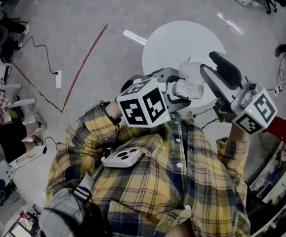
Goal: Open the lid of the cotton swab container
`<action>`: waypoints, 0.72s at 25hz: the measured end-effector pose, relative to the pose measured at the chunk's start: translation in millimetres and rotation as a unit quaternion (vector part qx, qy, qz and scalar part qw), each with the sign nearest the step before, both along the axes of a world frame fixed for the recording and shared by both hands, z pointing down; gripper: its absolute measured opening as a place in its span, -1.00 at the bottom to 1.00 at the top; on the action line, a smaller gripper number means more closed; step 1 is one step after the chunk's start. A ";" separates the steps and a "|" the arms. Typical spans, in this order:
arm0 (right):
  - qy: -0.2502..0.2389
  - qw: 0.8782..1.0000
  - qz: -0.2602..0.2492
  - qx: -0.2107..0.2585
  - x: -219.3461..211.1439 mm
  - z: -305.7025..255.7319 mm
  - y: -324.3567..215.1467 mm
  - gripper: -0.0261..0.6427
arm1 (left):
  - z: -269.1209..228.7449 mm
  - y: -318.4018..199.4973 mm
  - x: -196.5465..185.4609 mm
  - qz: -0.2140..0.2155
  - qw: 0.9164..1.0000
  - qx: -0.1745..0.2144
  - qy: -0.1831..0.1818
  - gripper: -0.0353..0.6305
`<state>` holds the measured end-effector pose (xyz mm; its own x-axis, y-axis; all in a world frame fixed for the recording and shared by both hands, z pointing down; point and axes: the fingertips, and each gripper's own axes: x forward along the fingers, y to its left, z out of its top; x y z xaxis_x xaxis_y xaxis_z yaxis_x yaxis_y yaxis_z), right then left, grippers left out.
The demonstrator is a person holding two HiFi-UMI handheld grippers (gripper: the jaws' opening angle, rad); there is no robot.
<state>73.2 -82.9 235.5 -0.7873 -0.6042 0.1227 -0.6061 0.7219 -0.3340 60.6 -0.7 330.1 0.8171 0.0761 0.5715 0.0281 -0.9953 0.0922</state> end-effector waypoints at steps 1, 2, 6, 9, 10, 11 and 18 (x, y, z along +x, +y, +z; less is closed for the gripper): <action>0.003 1.000 0.010 0.007 3.2 -3.2 -0.5 -0.35 | -0.4 -3.0 -0.7 -0.004 1.000 0.001 0.001 -0.16; 0.007 1.000 0.022 0.014 6.4 -5.6 -0.9 -0.35 | -0.8 -6.2 -1.2 -0.008 1.000 0.002 0.002 -0.16; 0.029 0.997 0.067 0.035 17.3 -9.4 2.3 -0.37 | -1.2 -18.6 -3.7 -0.027 1.000 0.003 0.004 -0.16; 0.033 0.994 0.092 0.039 24.4 -6.6 11.0 -0.41 | -0.5 -23.2 -4.9 -0.039 0.999 0.005 0.006 -0.16; 0.034 0.994 0.098 0.038 26.5 -4.5 13.7 -0.42 | -0.5 -24.6 -4.9 -0.044 0.999 0.006 0.007 -0.16; 0.036 0.993 0.102 0.036 28.1 -2.0 15.6 -0.43 | -1.1 -26.5 -5.3 -0.048 0.999 0.007 0.008 -0.16; 0.070 0.984 0.155 0.054 29.1 8.7 23.2 -0.69 | -6.3 -37.5 -15.4 -0.076 0.997 0.009 0.018 -0.16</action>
